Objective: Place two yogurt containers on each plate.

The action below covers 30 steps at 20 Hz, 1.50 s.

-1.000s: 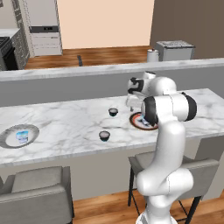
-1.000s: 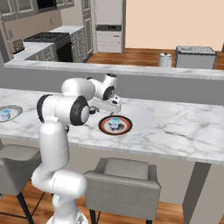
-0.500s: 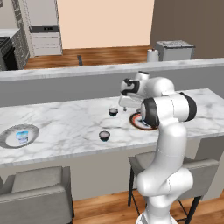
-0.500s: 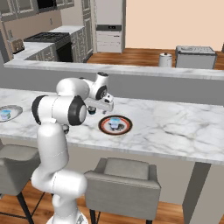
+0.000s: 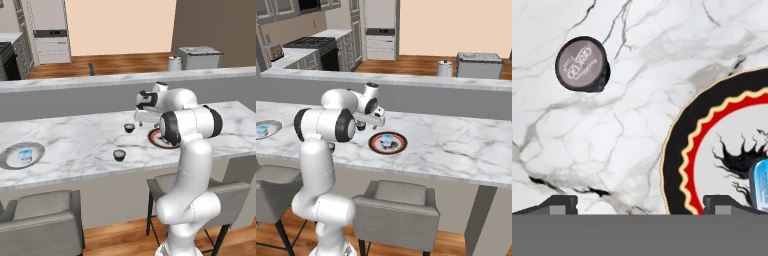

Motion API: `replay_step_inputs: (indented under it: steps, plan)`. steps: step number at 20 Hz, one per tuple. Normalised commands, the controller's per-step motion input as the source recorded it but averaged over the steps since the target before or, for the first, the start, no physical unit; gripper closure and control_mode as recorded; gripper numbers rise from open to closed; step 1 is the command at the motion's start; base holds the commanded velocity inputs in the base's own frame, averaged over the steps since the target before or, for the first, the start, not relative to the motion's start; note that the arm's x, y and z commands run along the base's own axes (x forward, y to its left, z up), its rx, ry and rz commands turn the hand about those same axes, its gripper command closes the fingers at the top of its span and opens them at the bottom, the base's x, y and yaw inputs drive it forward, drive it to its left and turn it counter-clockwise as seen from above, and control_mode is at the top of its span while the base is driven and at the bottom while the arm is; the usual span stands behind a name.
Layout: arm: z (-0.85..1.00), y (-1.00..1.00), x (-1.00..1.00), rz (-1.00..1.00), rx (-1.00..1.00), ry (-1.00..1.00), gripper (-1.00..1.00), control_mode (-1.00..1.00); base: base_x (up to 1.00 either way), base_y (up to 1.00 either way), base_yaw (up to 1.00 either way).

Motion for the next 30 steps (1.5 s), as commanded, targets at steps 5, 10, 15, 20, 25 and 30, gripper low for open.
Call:
replay_step_inputs:
  steps: [5,10,15,20,25,30]
  plan:
    - [0.0,0.19,0.0,0.03,0.0,-0.01,-1.0,-1.0,0.0,0.0,0.0]
    - [-0.11,0.45,0.0,0.03,-0.03,-0.07,-1.0,-1.0,0.0,0.0,0.0]
    - [-0.02,0.2,0.01,0.0,0.0,-0.08,-1.0,-1.0,0.0,0.0,0.0]
    - [-0.1,0.02,0.19,0.0,-0.01,-0.05,-1.0,-1.0,0.0,0.0,0.0]
    - [-0.05,0.03,0.26,0.0,0.0,-0.07,-1.0,-1.0,0.0,0.0,0.0]
    - [-0.01,0.12,0.22,0.0,0.0,-0.02,-1.0,-1.0,0.0,0.0,0.0]
